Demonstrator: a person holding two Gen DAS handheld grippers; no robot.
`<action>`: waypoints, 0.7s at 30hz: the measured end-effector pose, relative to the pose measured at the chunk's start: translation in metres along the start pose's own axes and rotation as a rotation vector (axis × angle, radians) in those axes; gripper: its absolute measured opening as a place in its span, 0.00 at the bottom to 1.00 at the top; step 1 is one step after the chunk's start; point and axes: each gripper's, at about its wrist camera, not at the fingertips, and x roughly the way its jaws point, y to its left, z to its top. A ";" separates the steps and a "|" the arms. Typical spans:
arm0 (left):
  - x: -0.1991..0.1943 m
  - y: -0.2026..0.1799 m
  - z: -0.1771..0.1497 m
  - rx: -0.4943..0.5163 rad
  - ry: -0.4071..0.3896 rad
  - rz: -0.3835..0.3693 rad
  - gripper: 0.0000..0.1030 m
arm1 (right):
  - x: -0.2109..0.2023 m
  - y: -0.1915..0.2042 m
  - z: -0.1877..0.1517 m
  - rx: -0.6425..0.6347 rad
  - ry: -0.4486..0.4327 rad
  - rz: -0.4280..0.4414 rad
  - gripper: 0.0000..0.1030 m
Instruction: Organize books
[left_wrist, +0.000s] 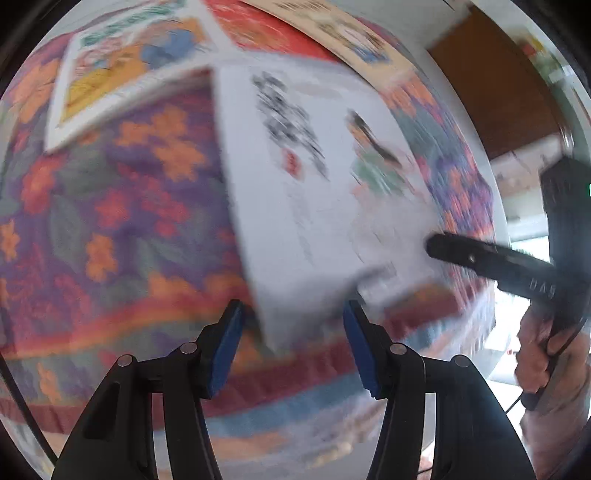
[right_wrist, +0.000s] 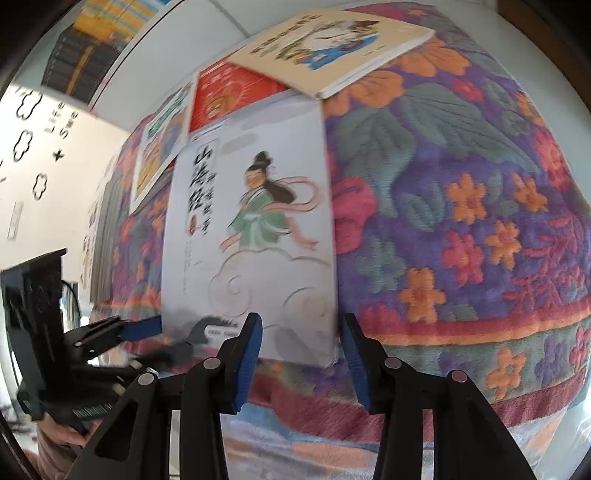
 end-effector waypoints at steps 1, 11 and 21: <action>0.001 0.005 0.006 -0.016 -0.008 -0.001 0.50 | -0.001 0.000 0.004 -0.002 -0.022 -0.013 0.42; 0.013 0.000 0.034 -0.003 -0.046 0.017 0.51 | 0.012 0.018 0.021 -0.030 -0.053 -0.012 0.44; 0.016 0.022 0.044 -0.006 0.011 -0.076 0.44 | 0.008 -0.022 0.012 0.035 0.025 0.160 0.31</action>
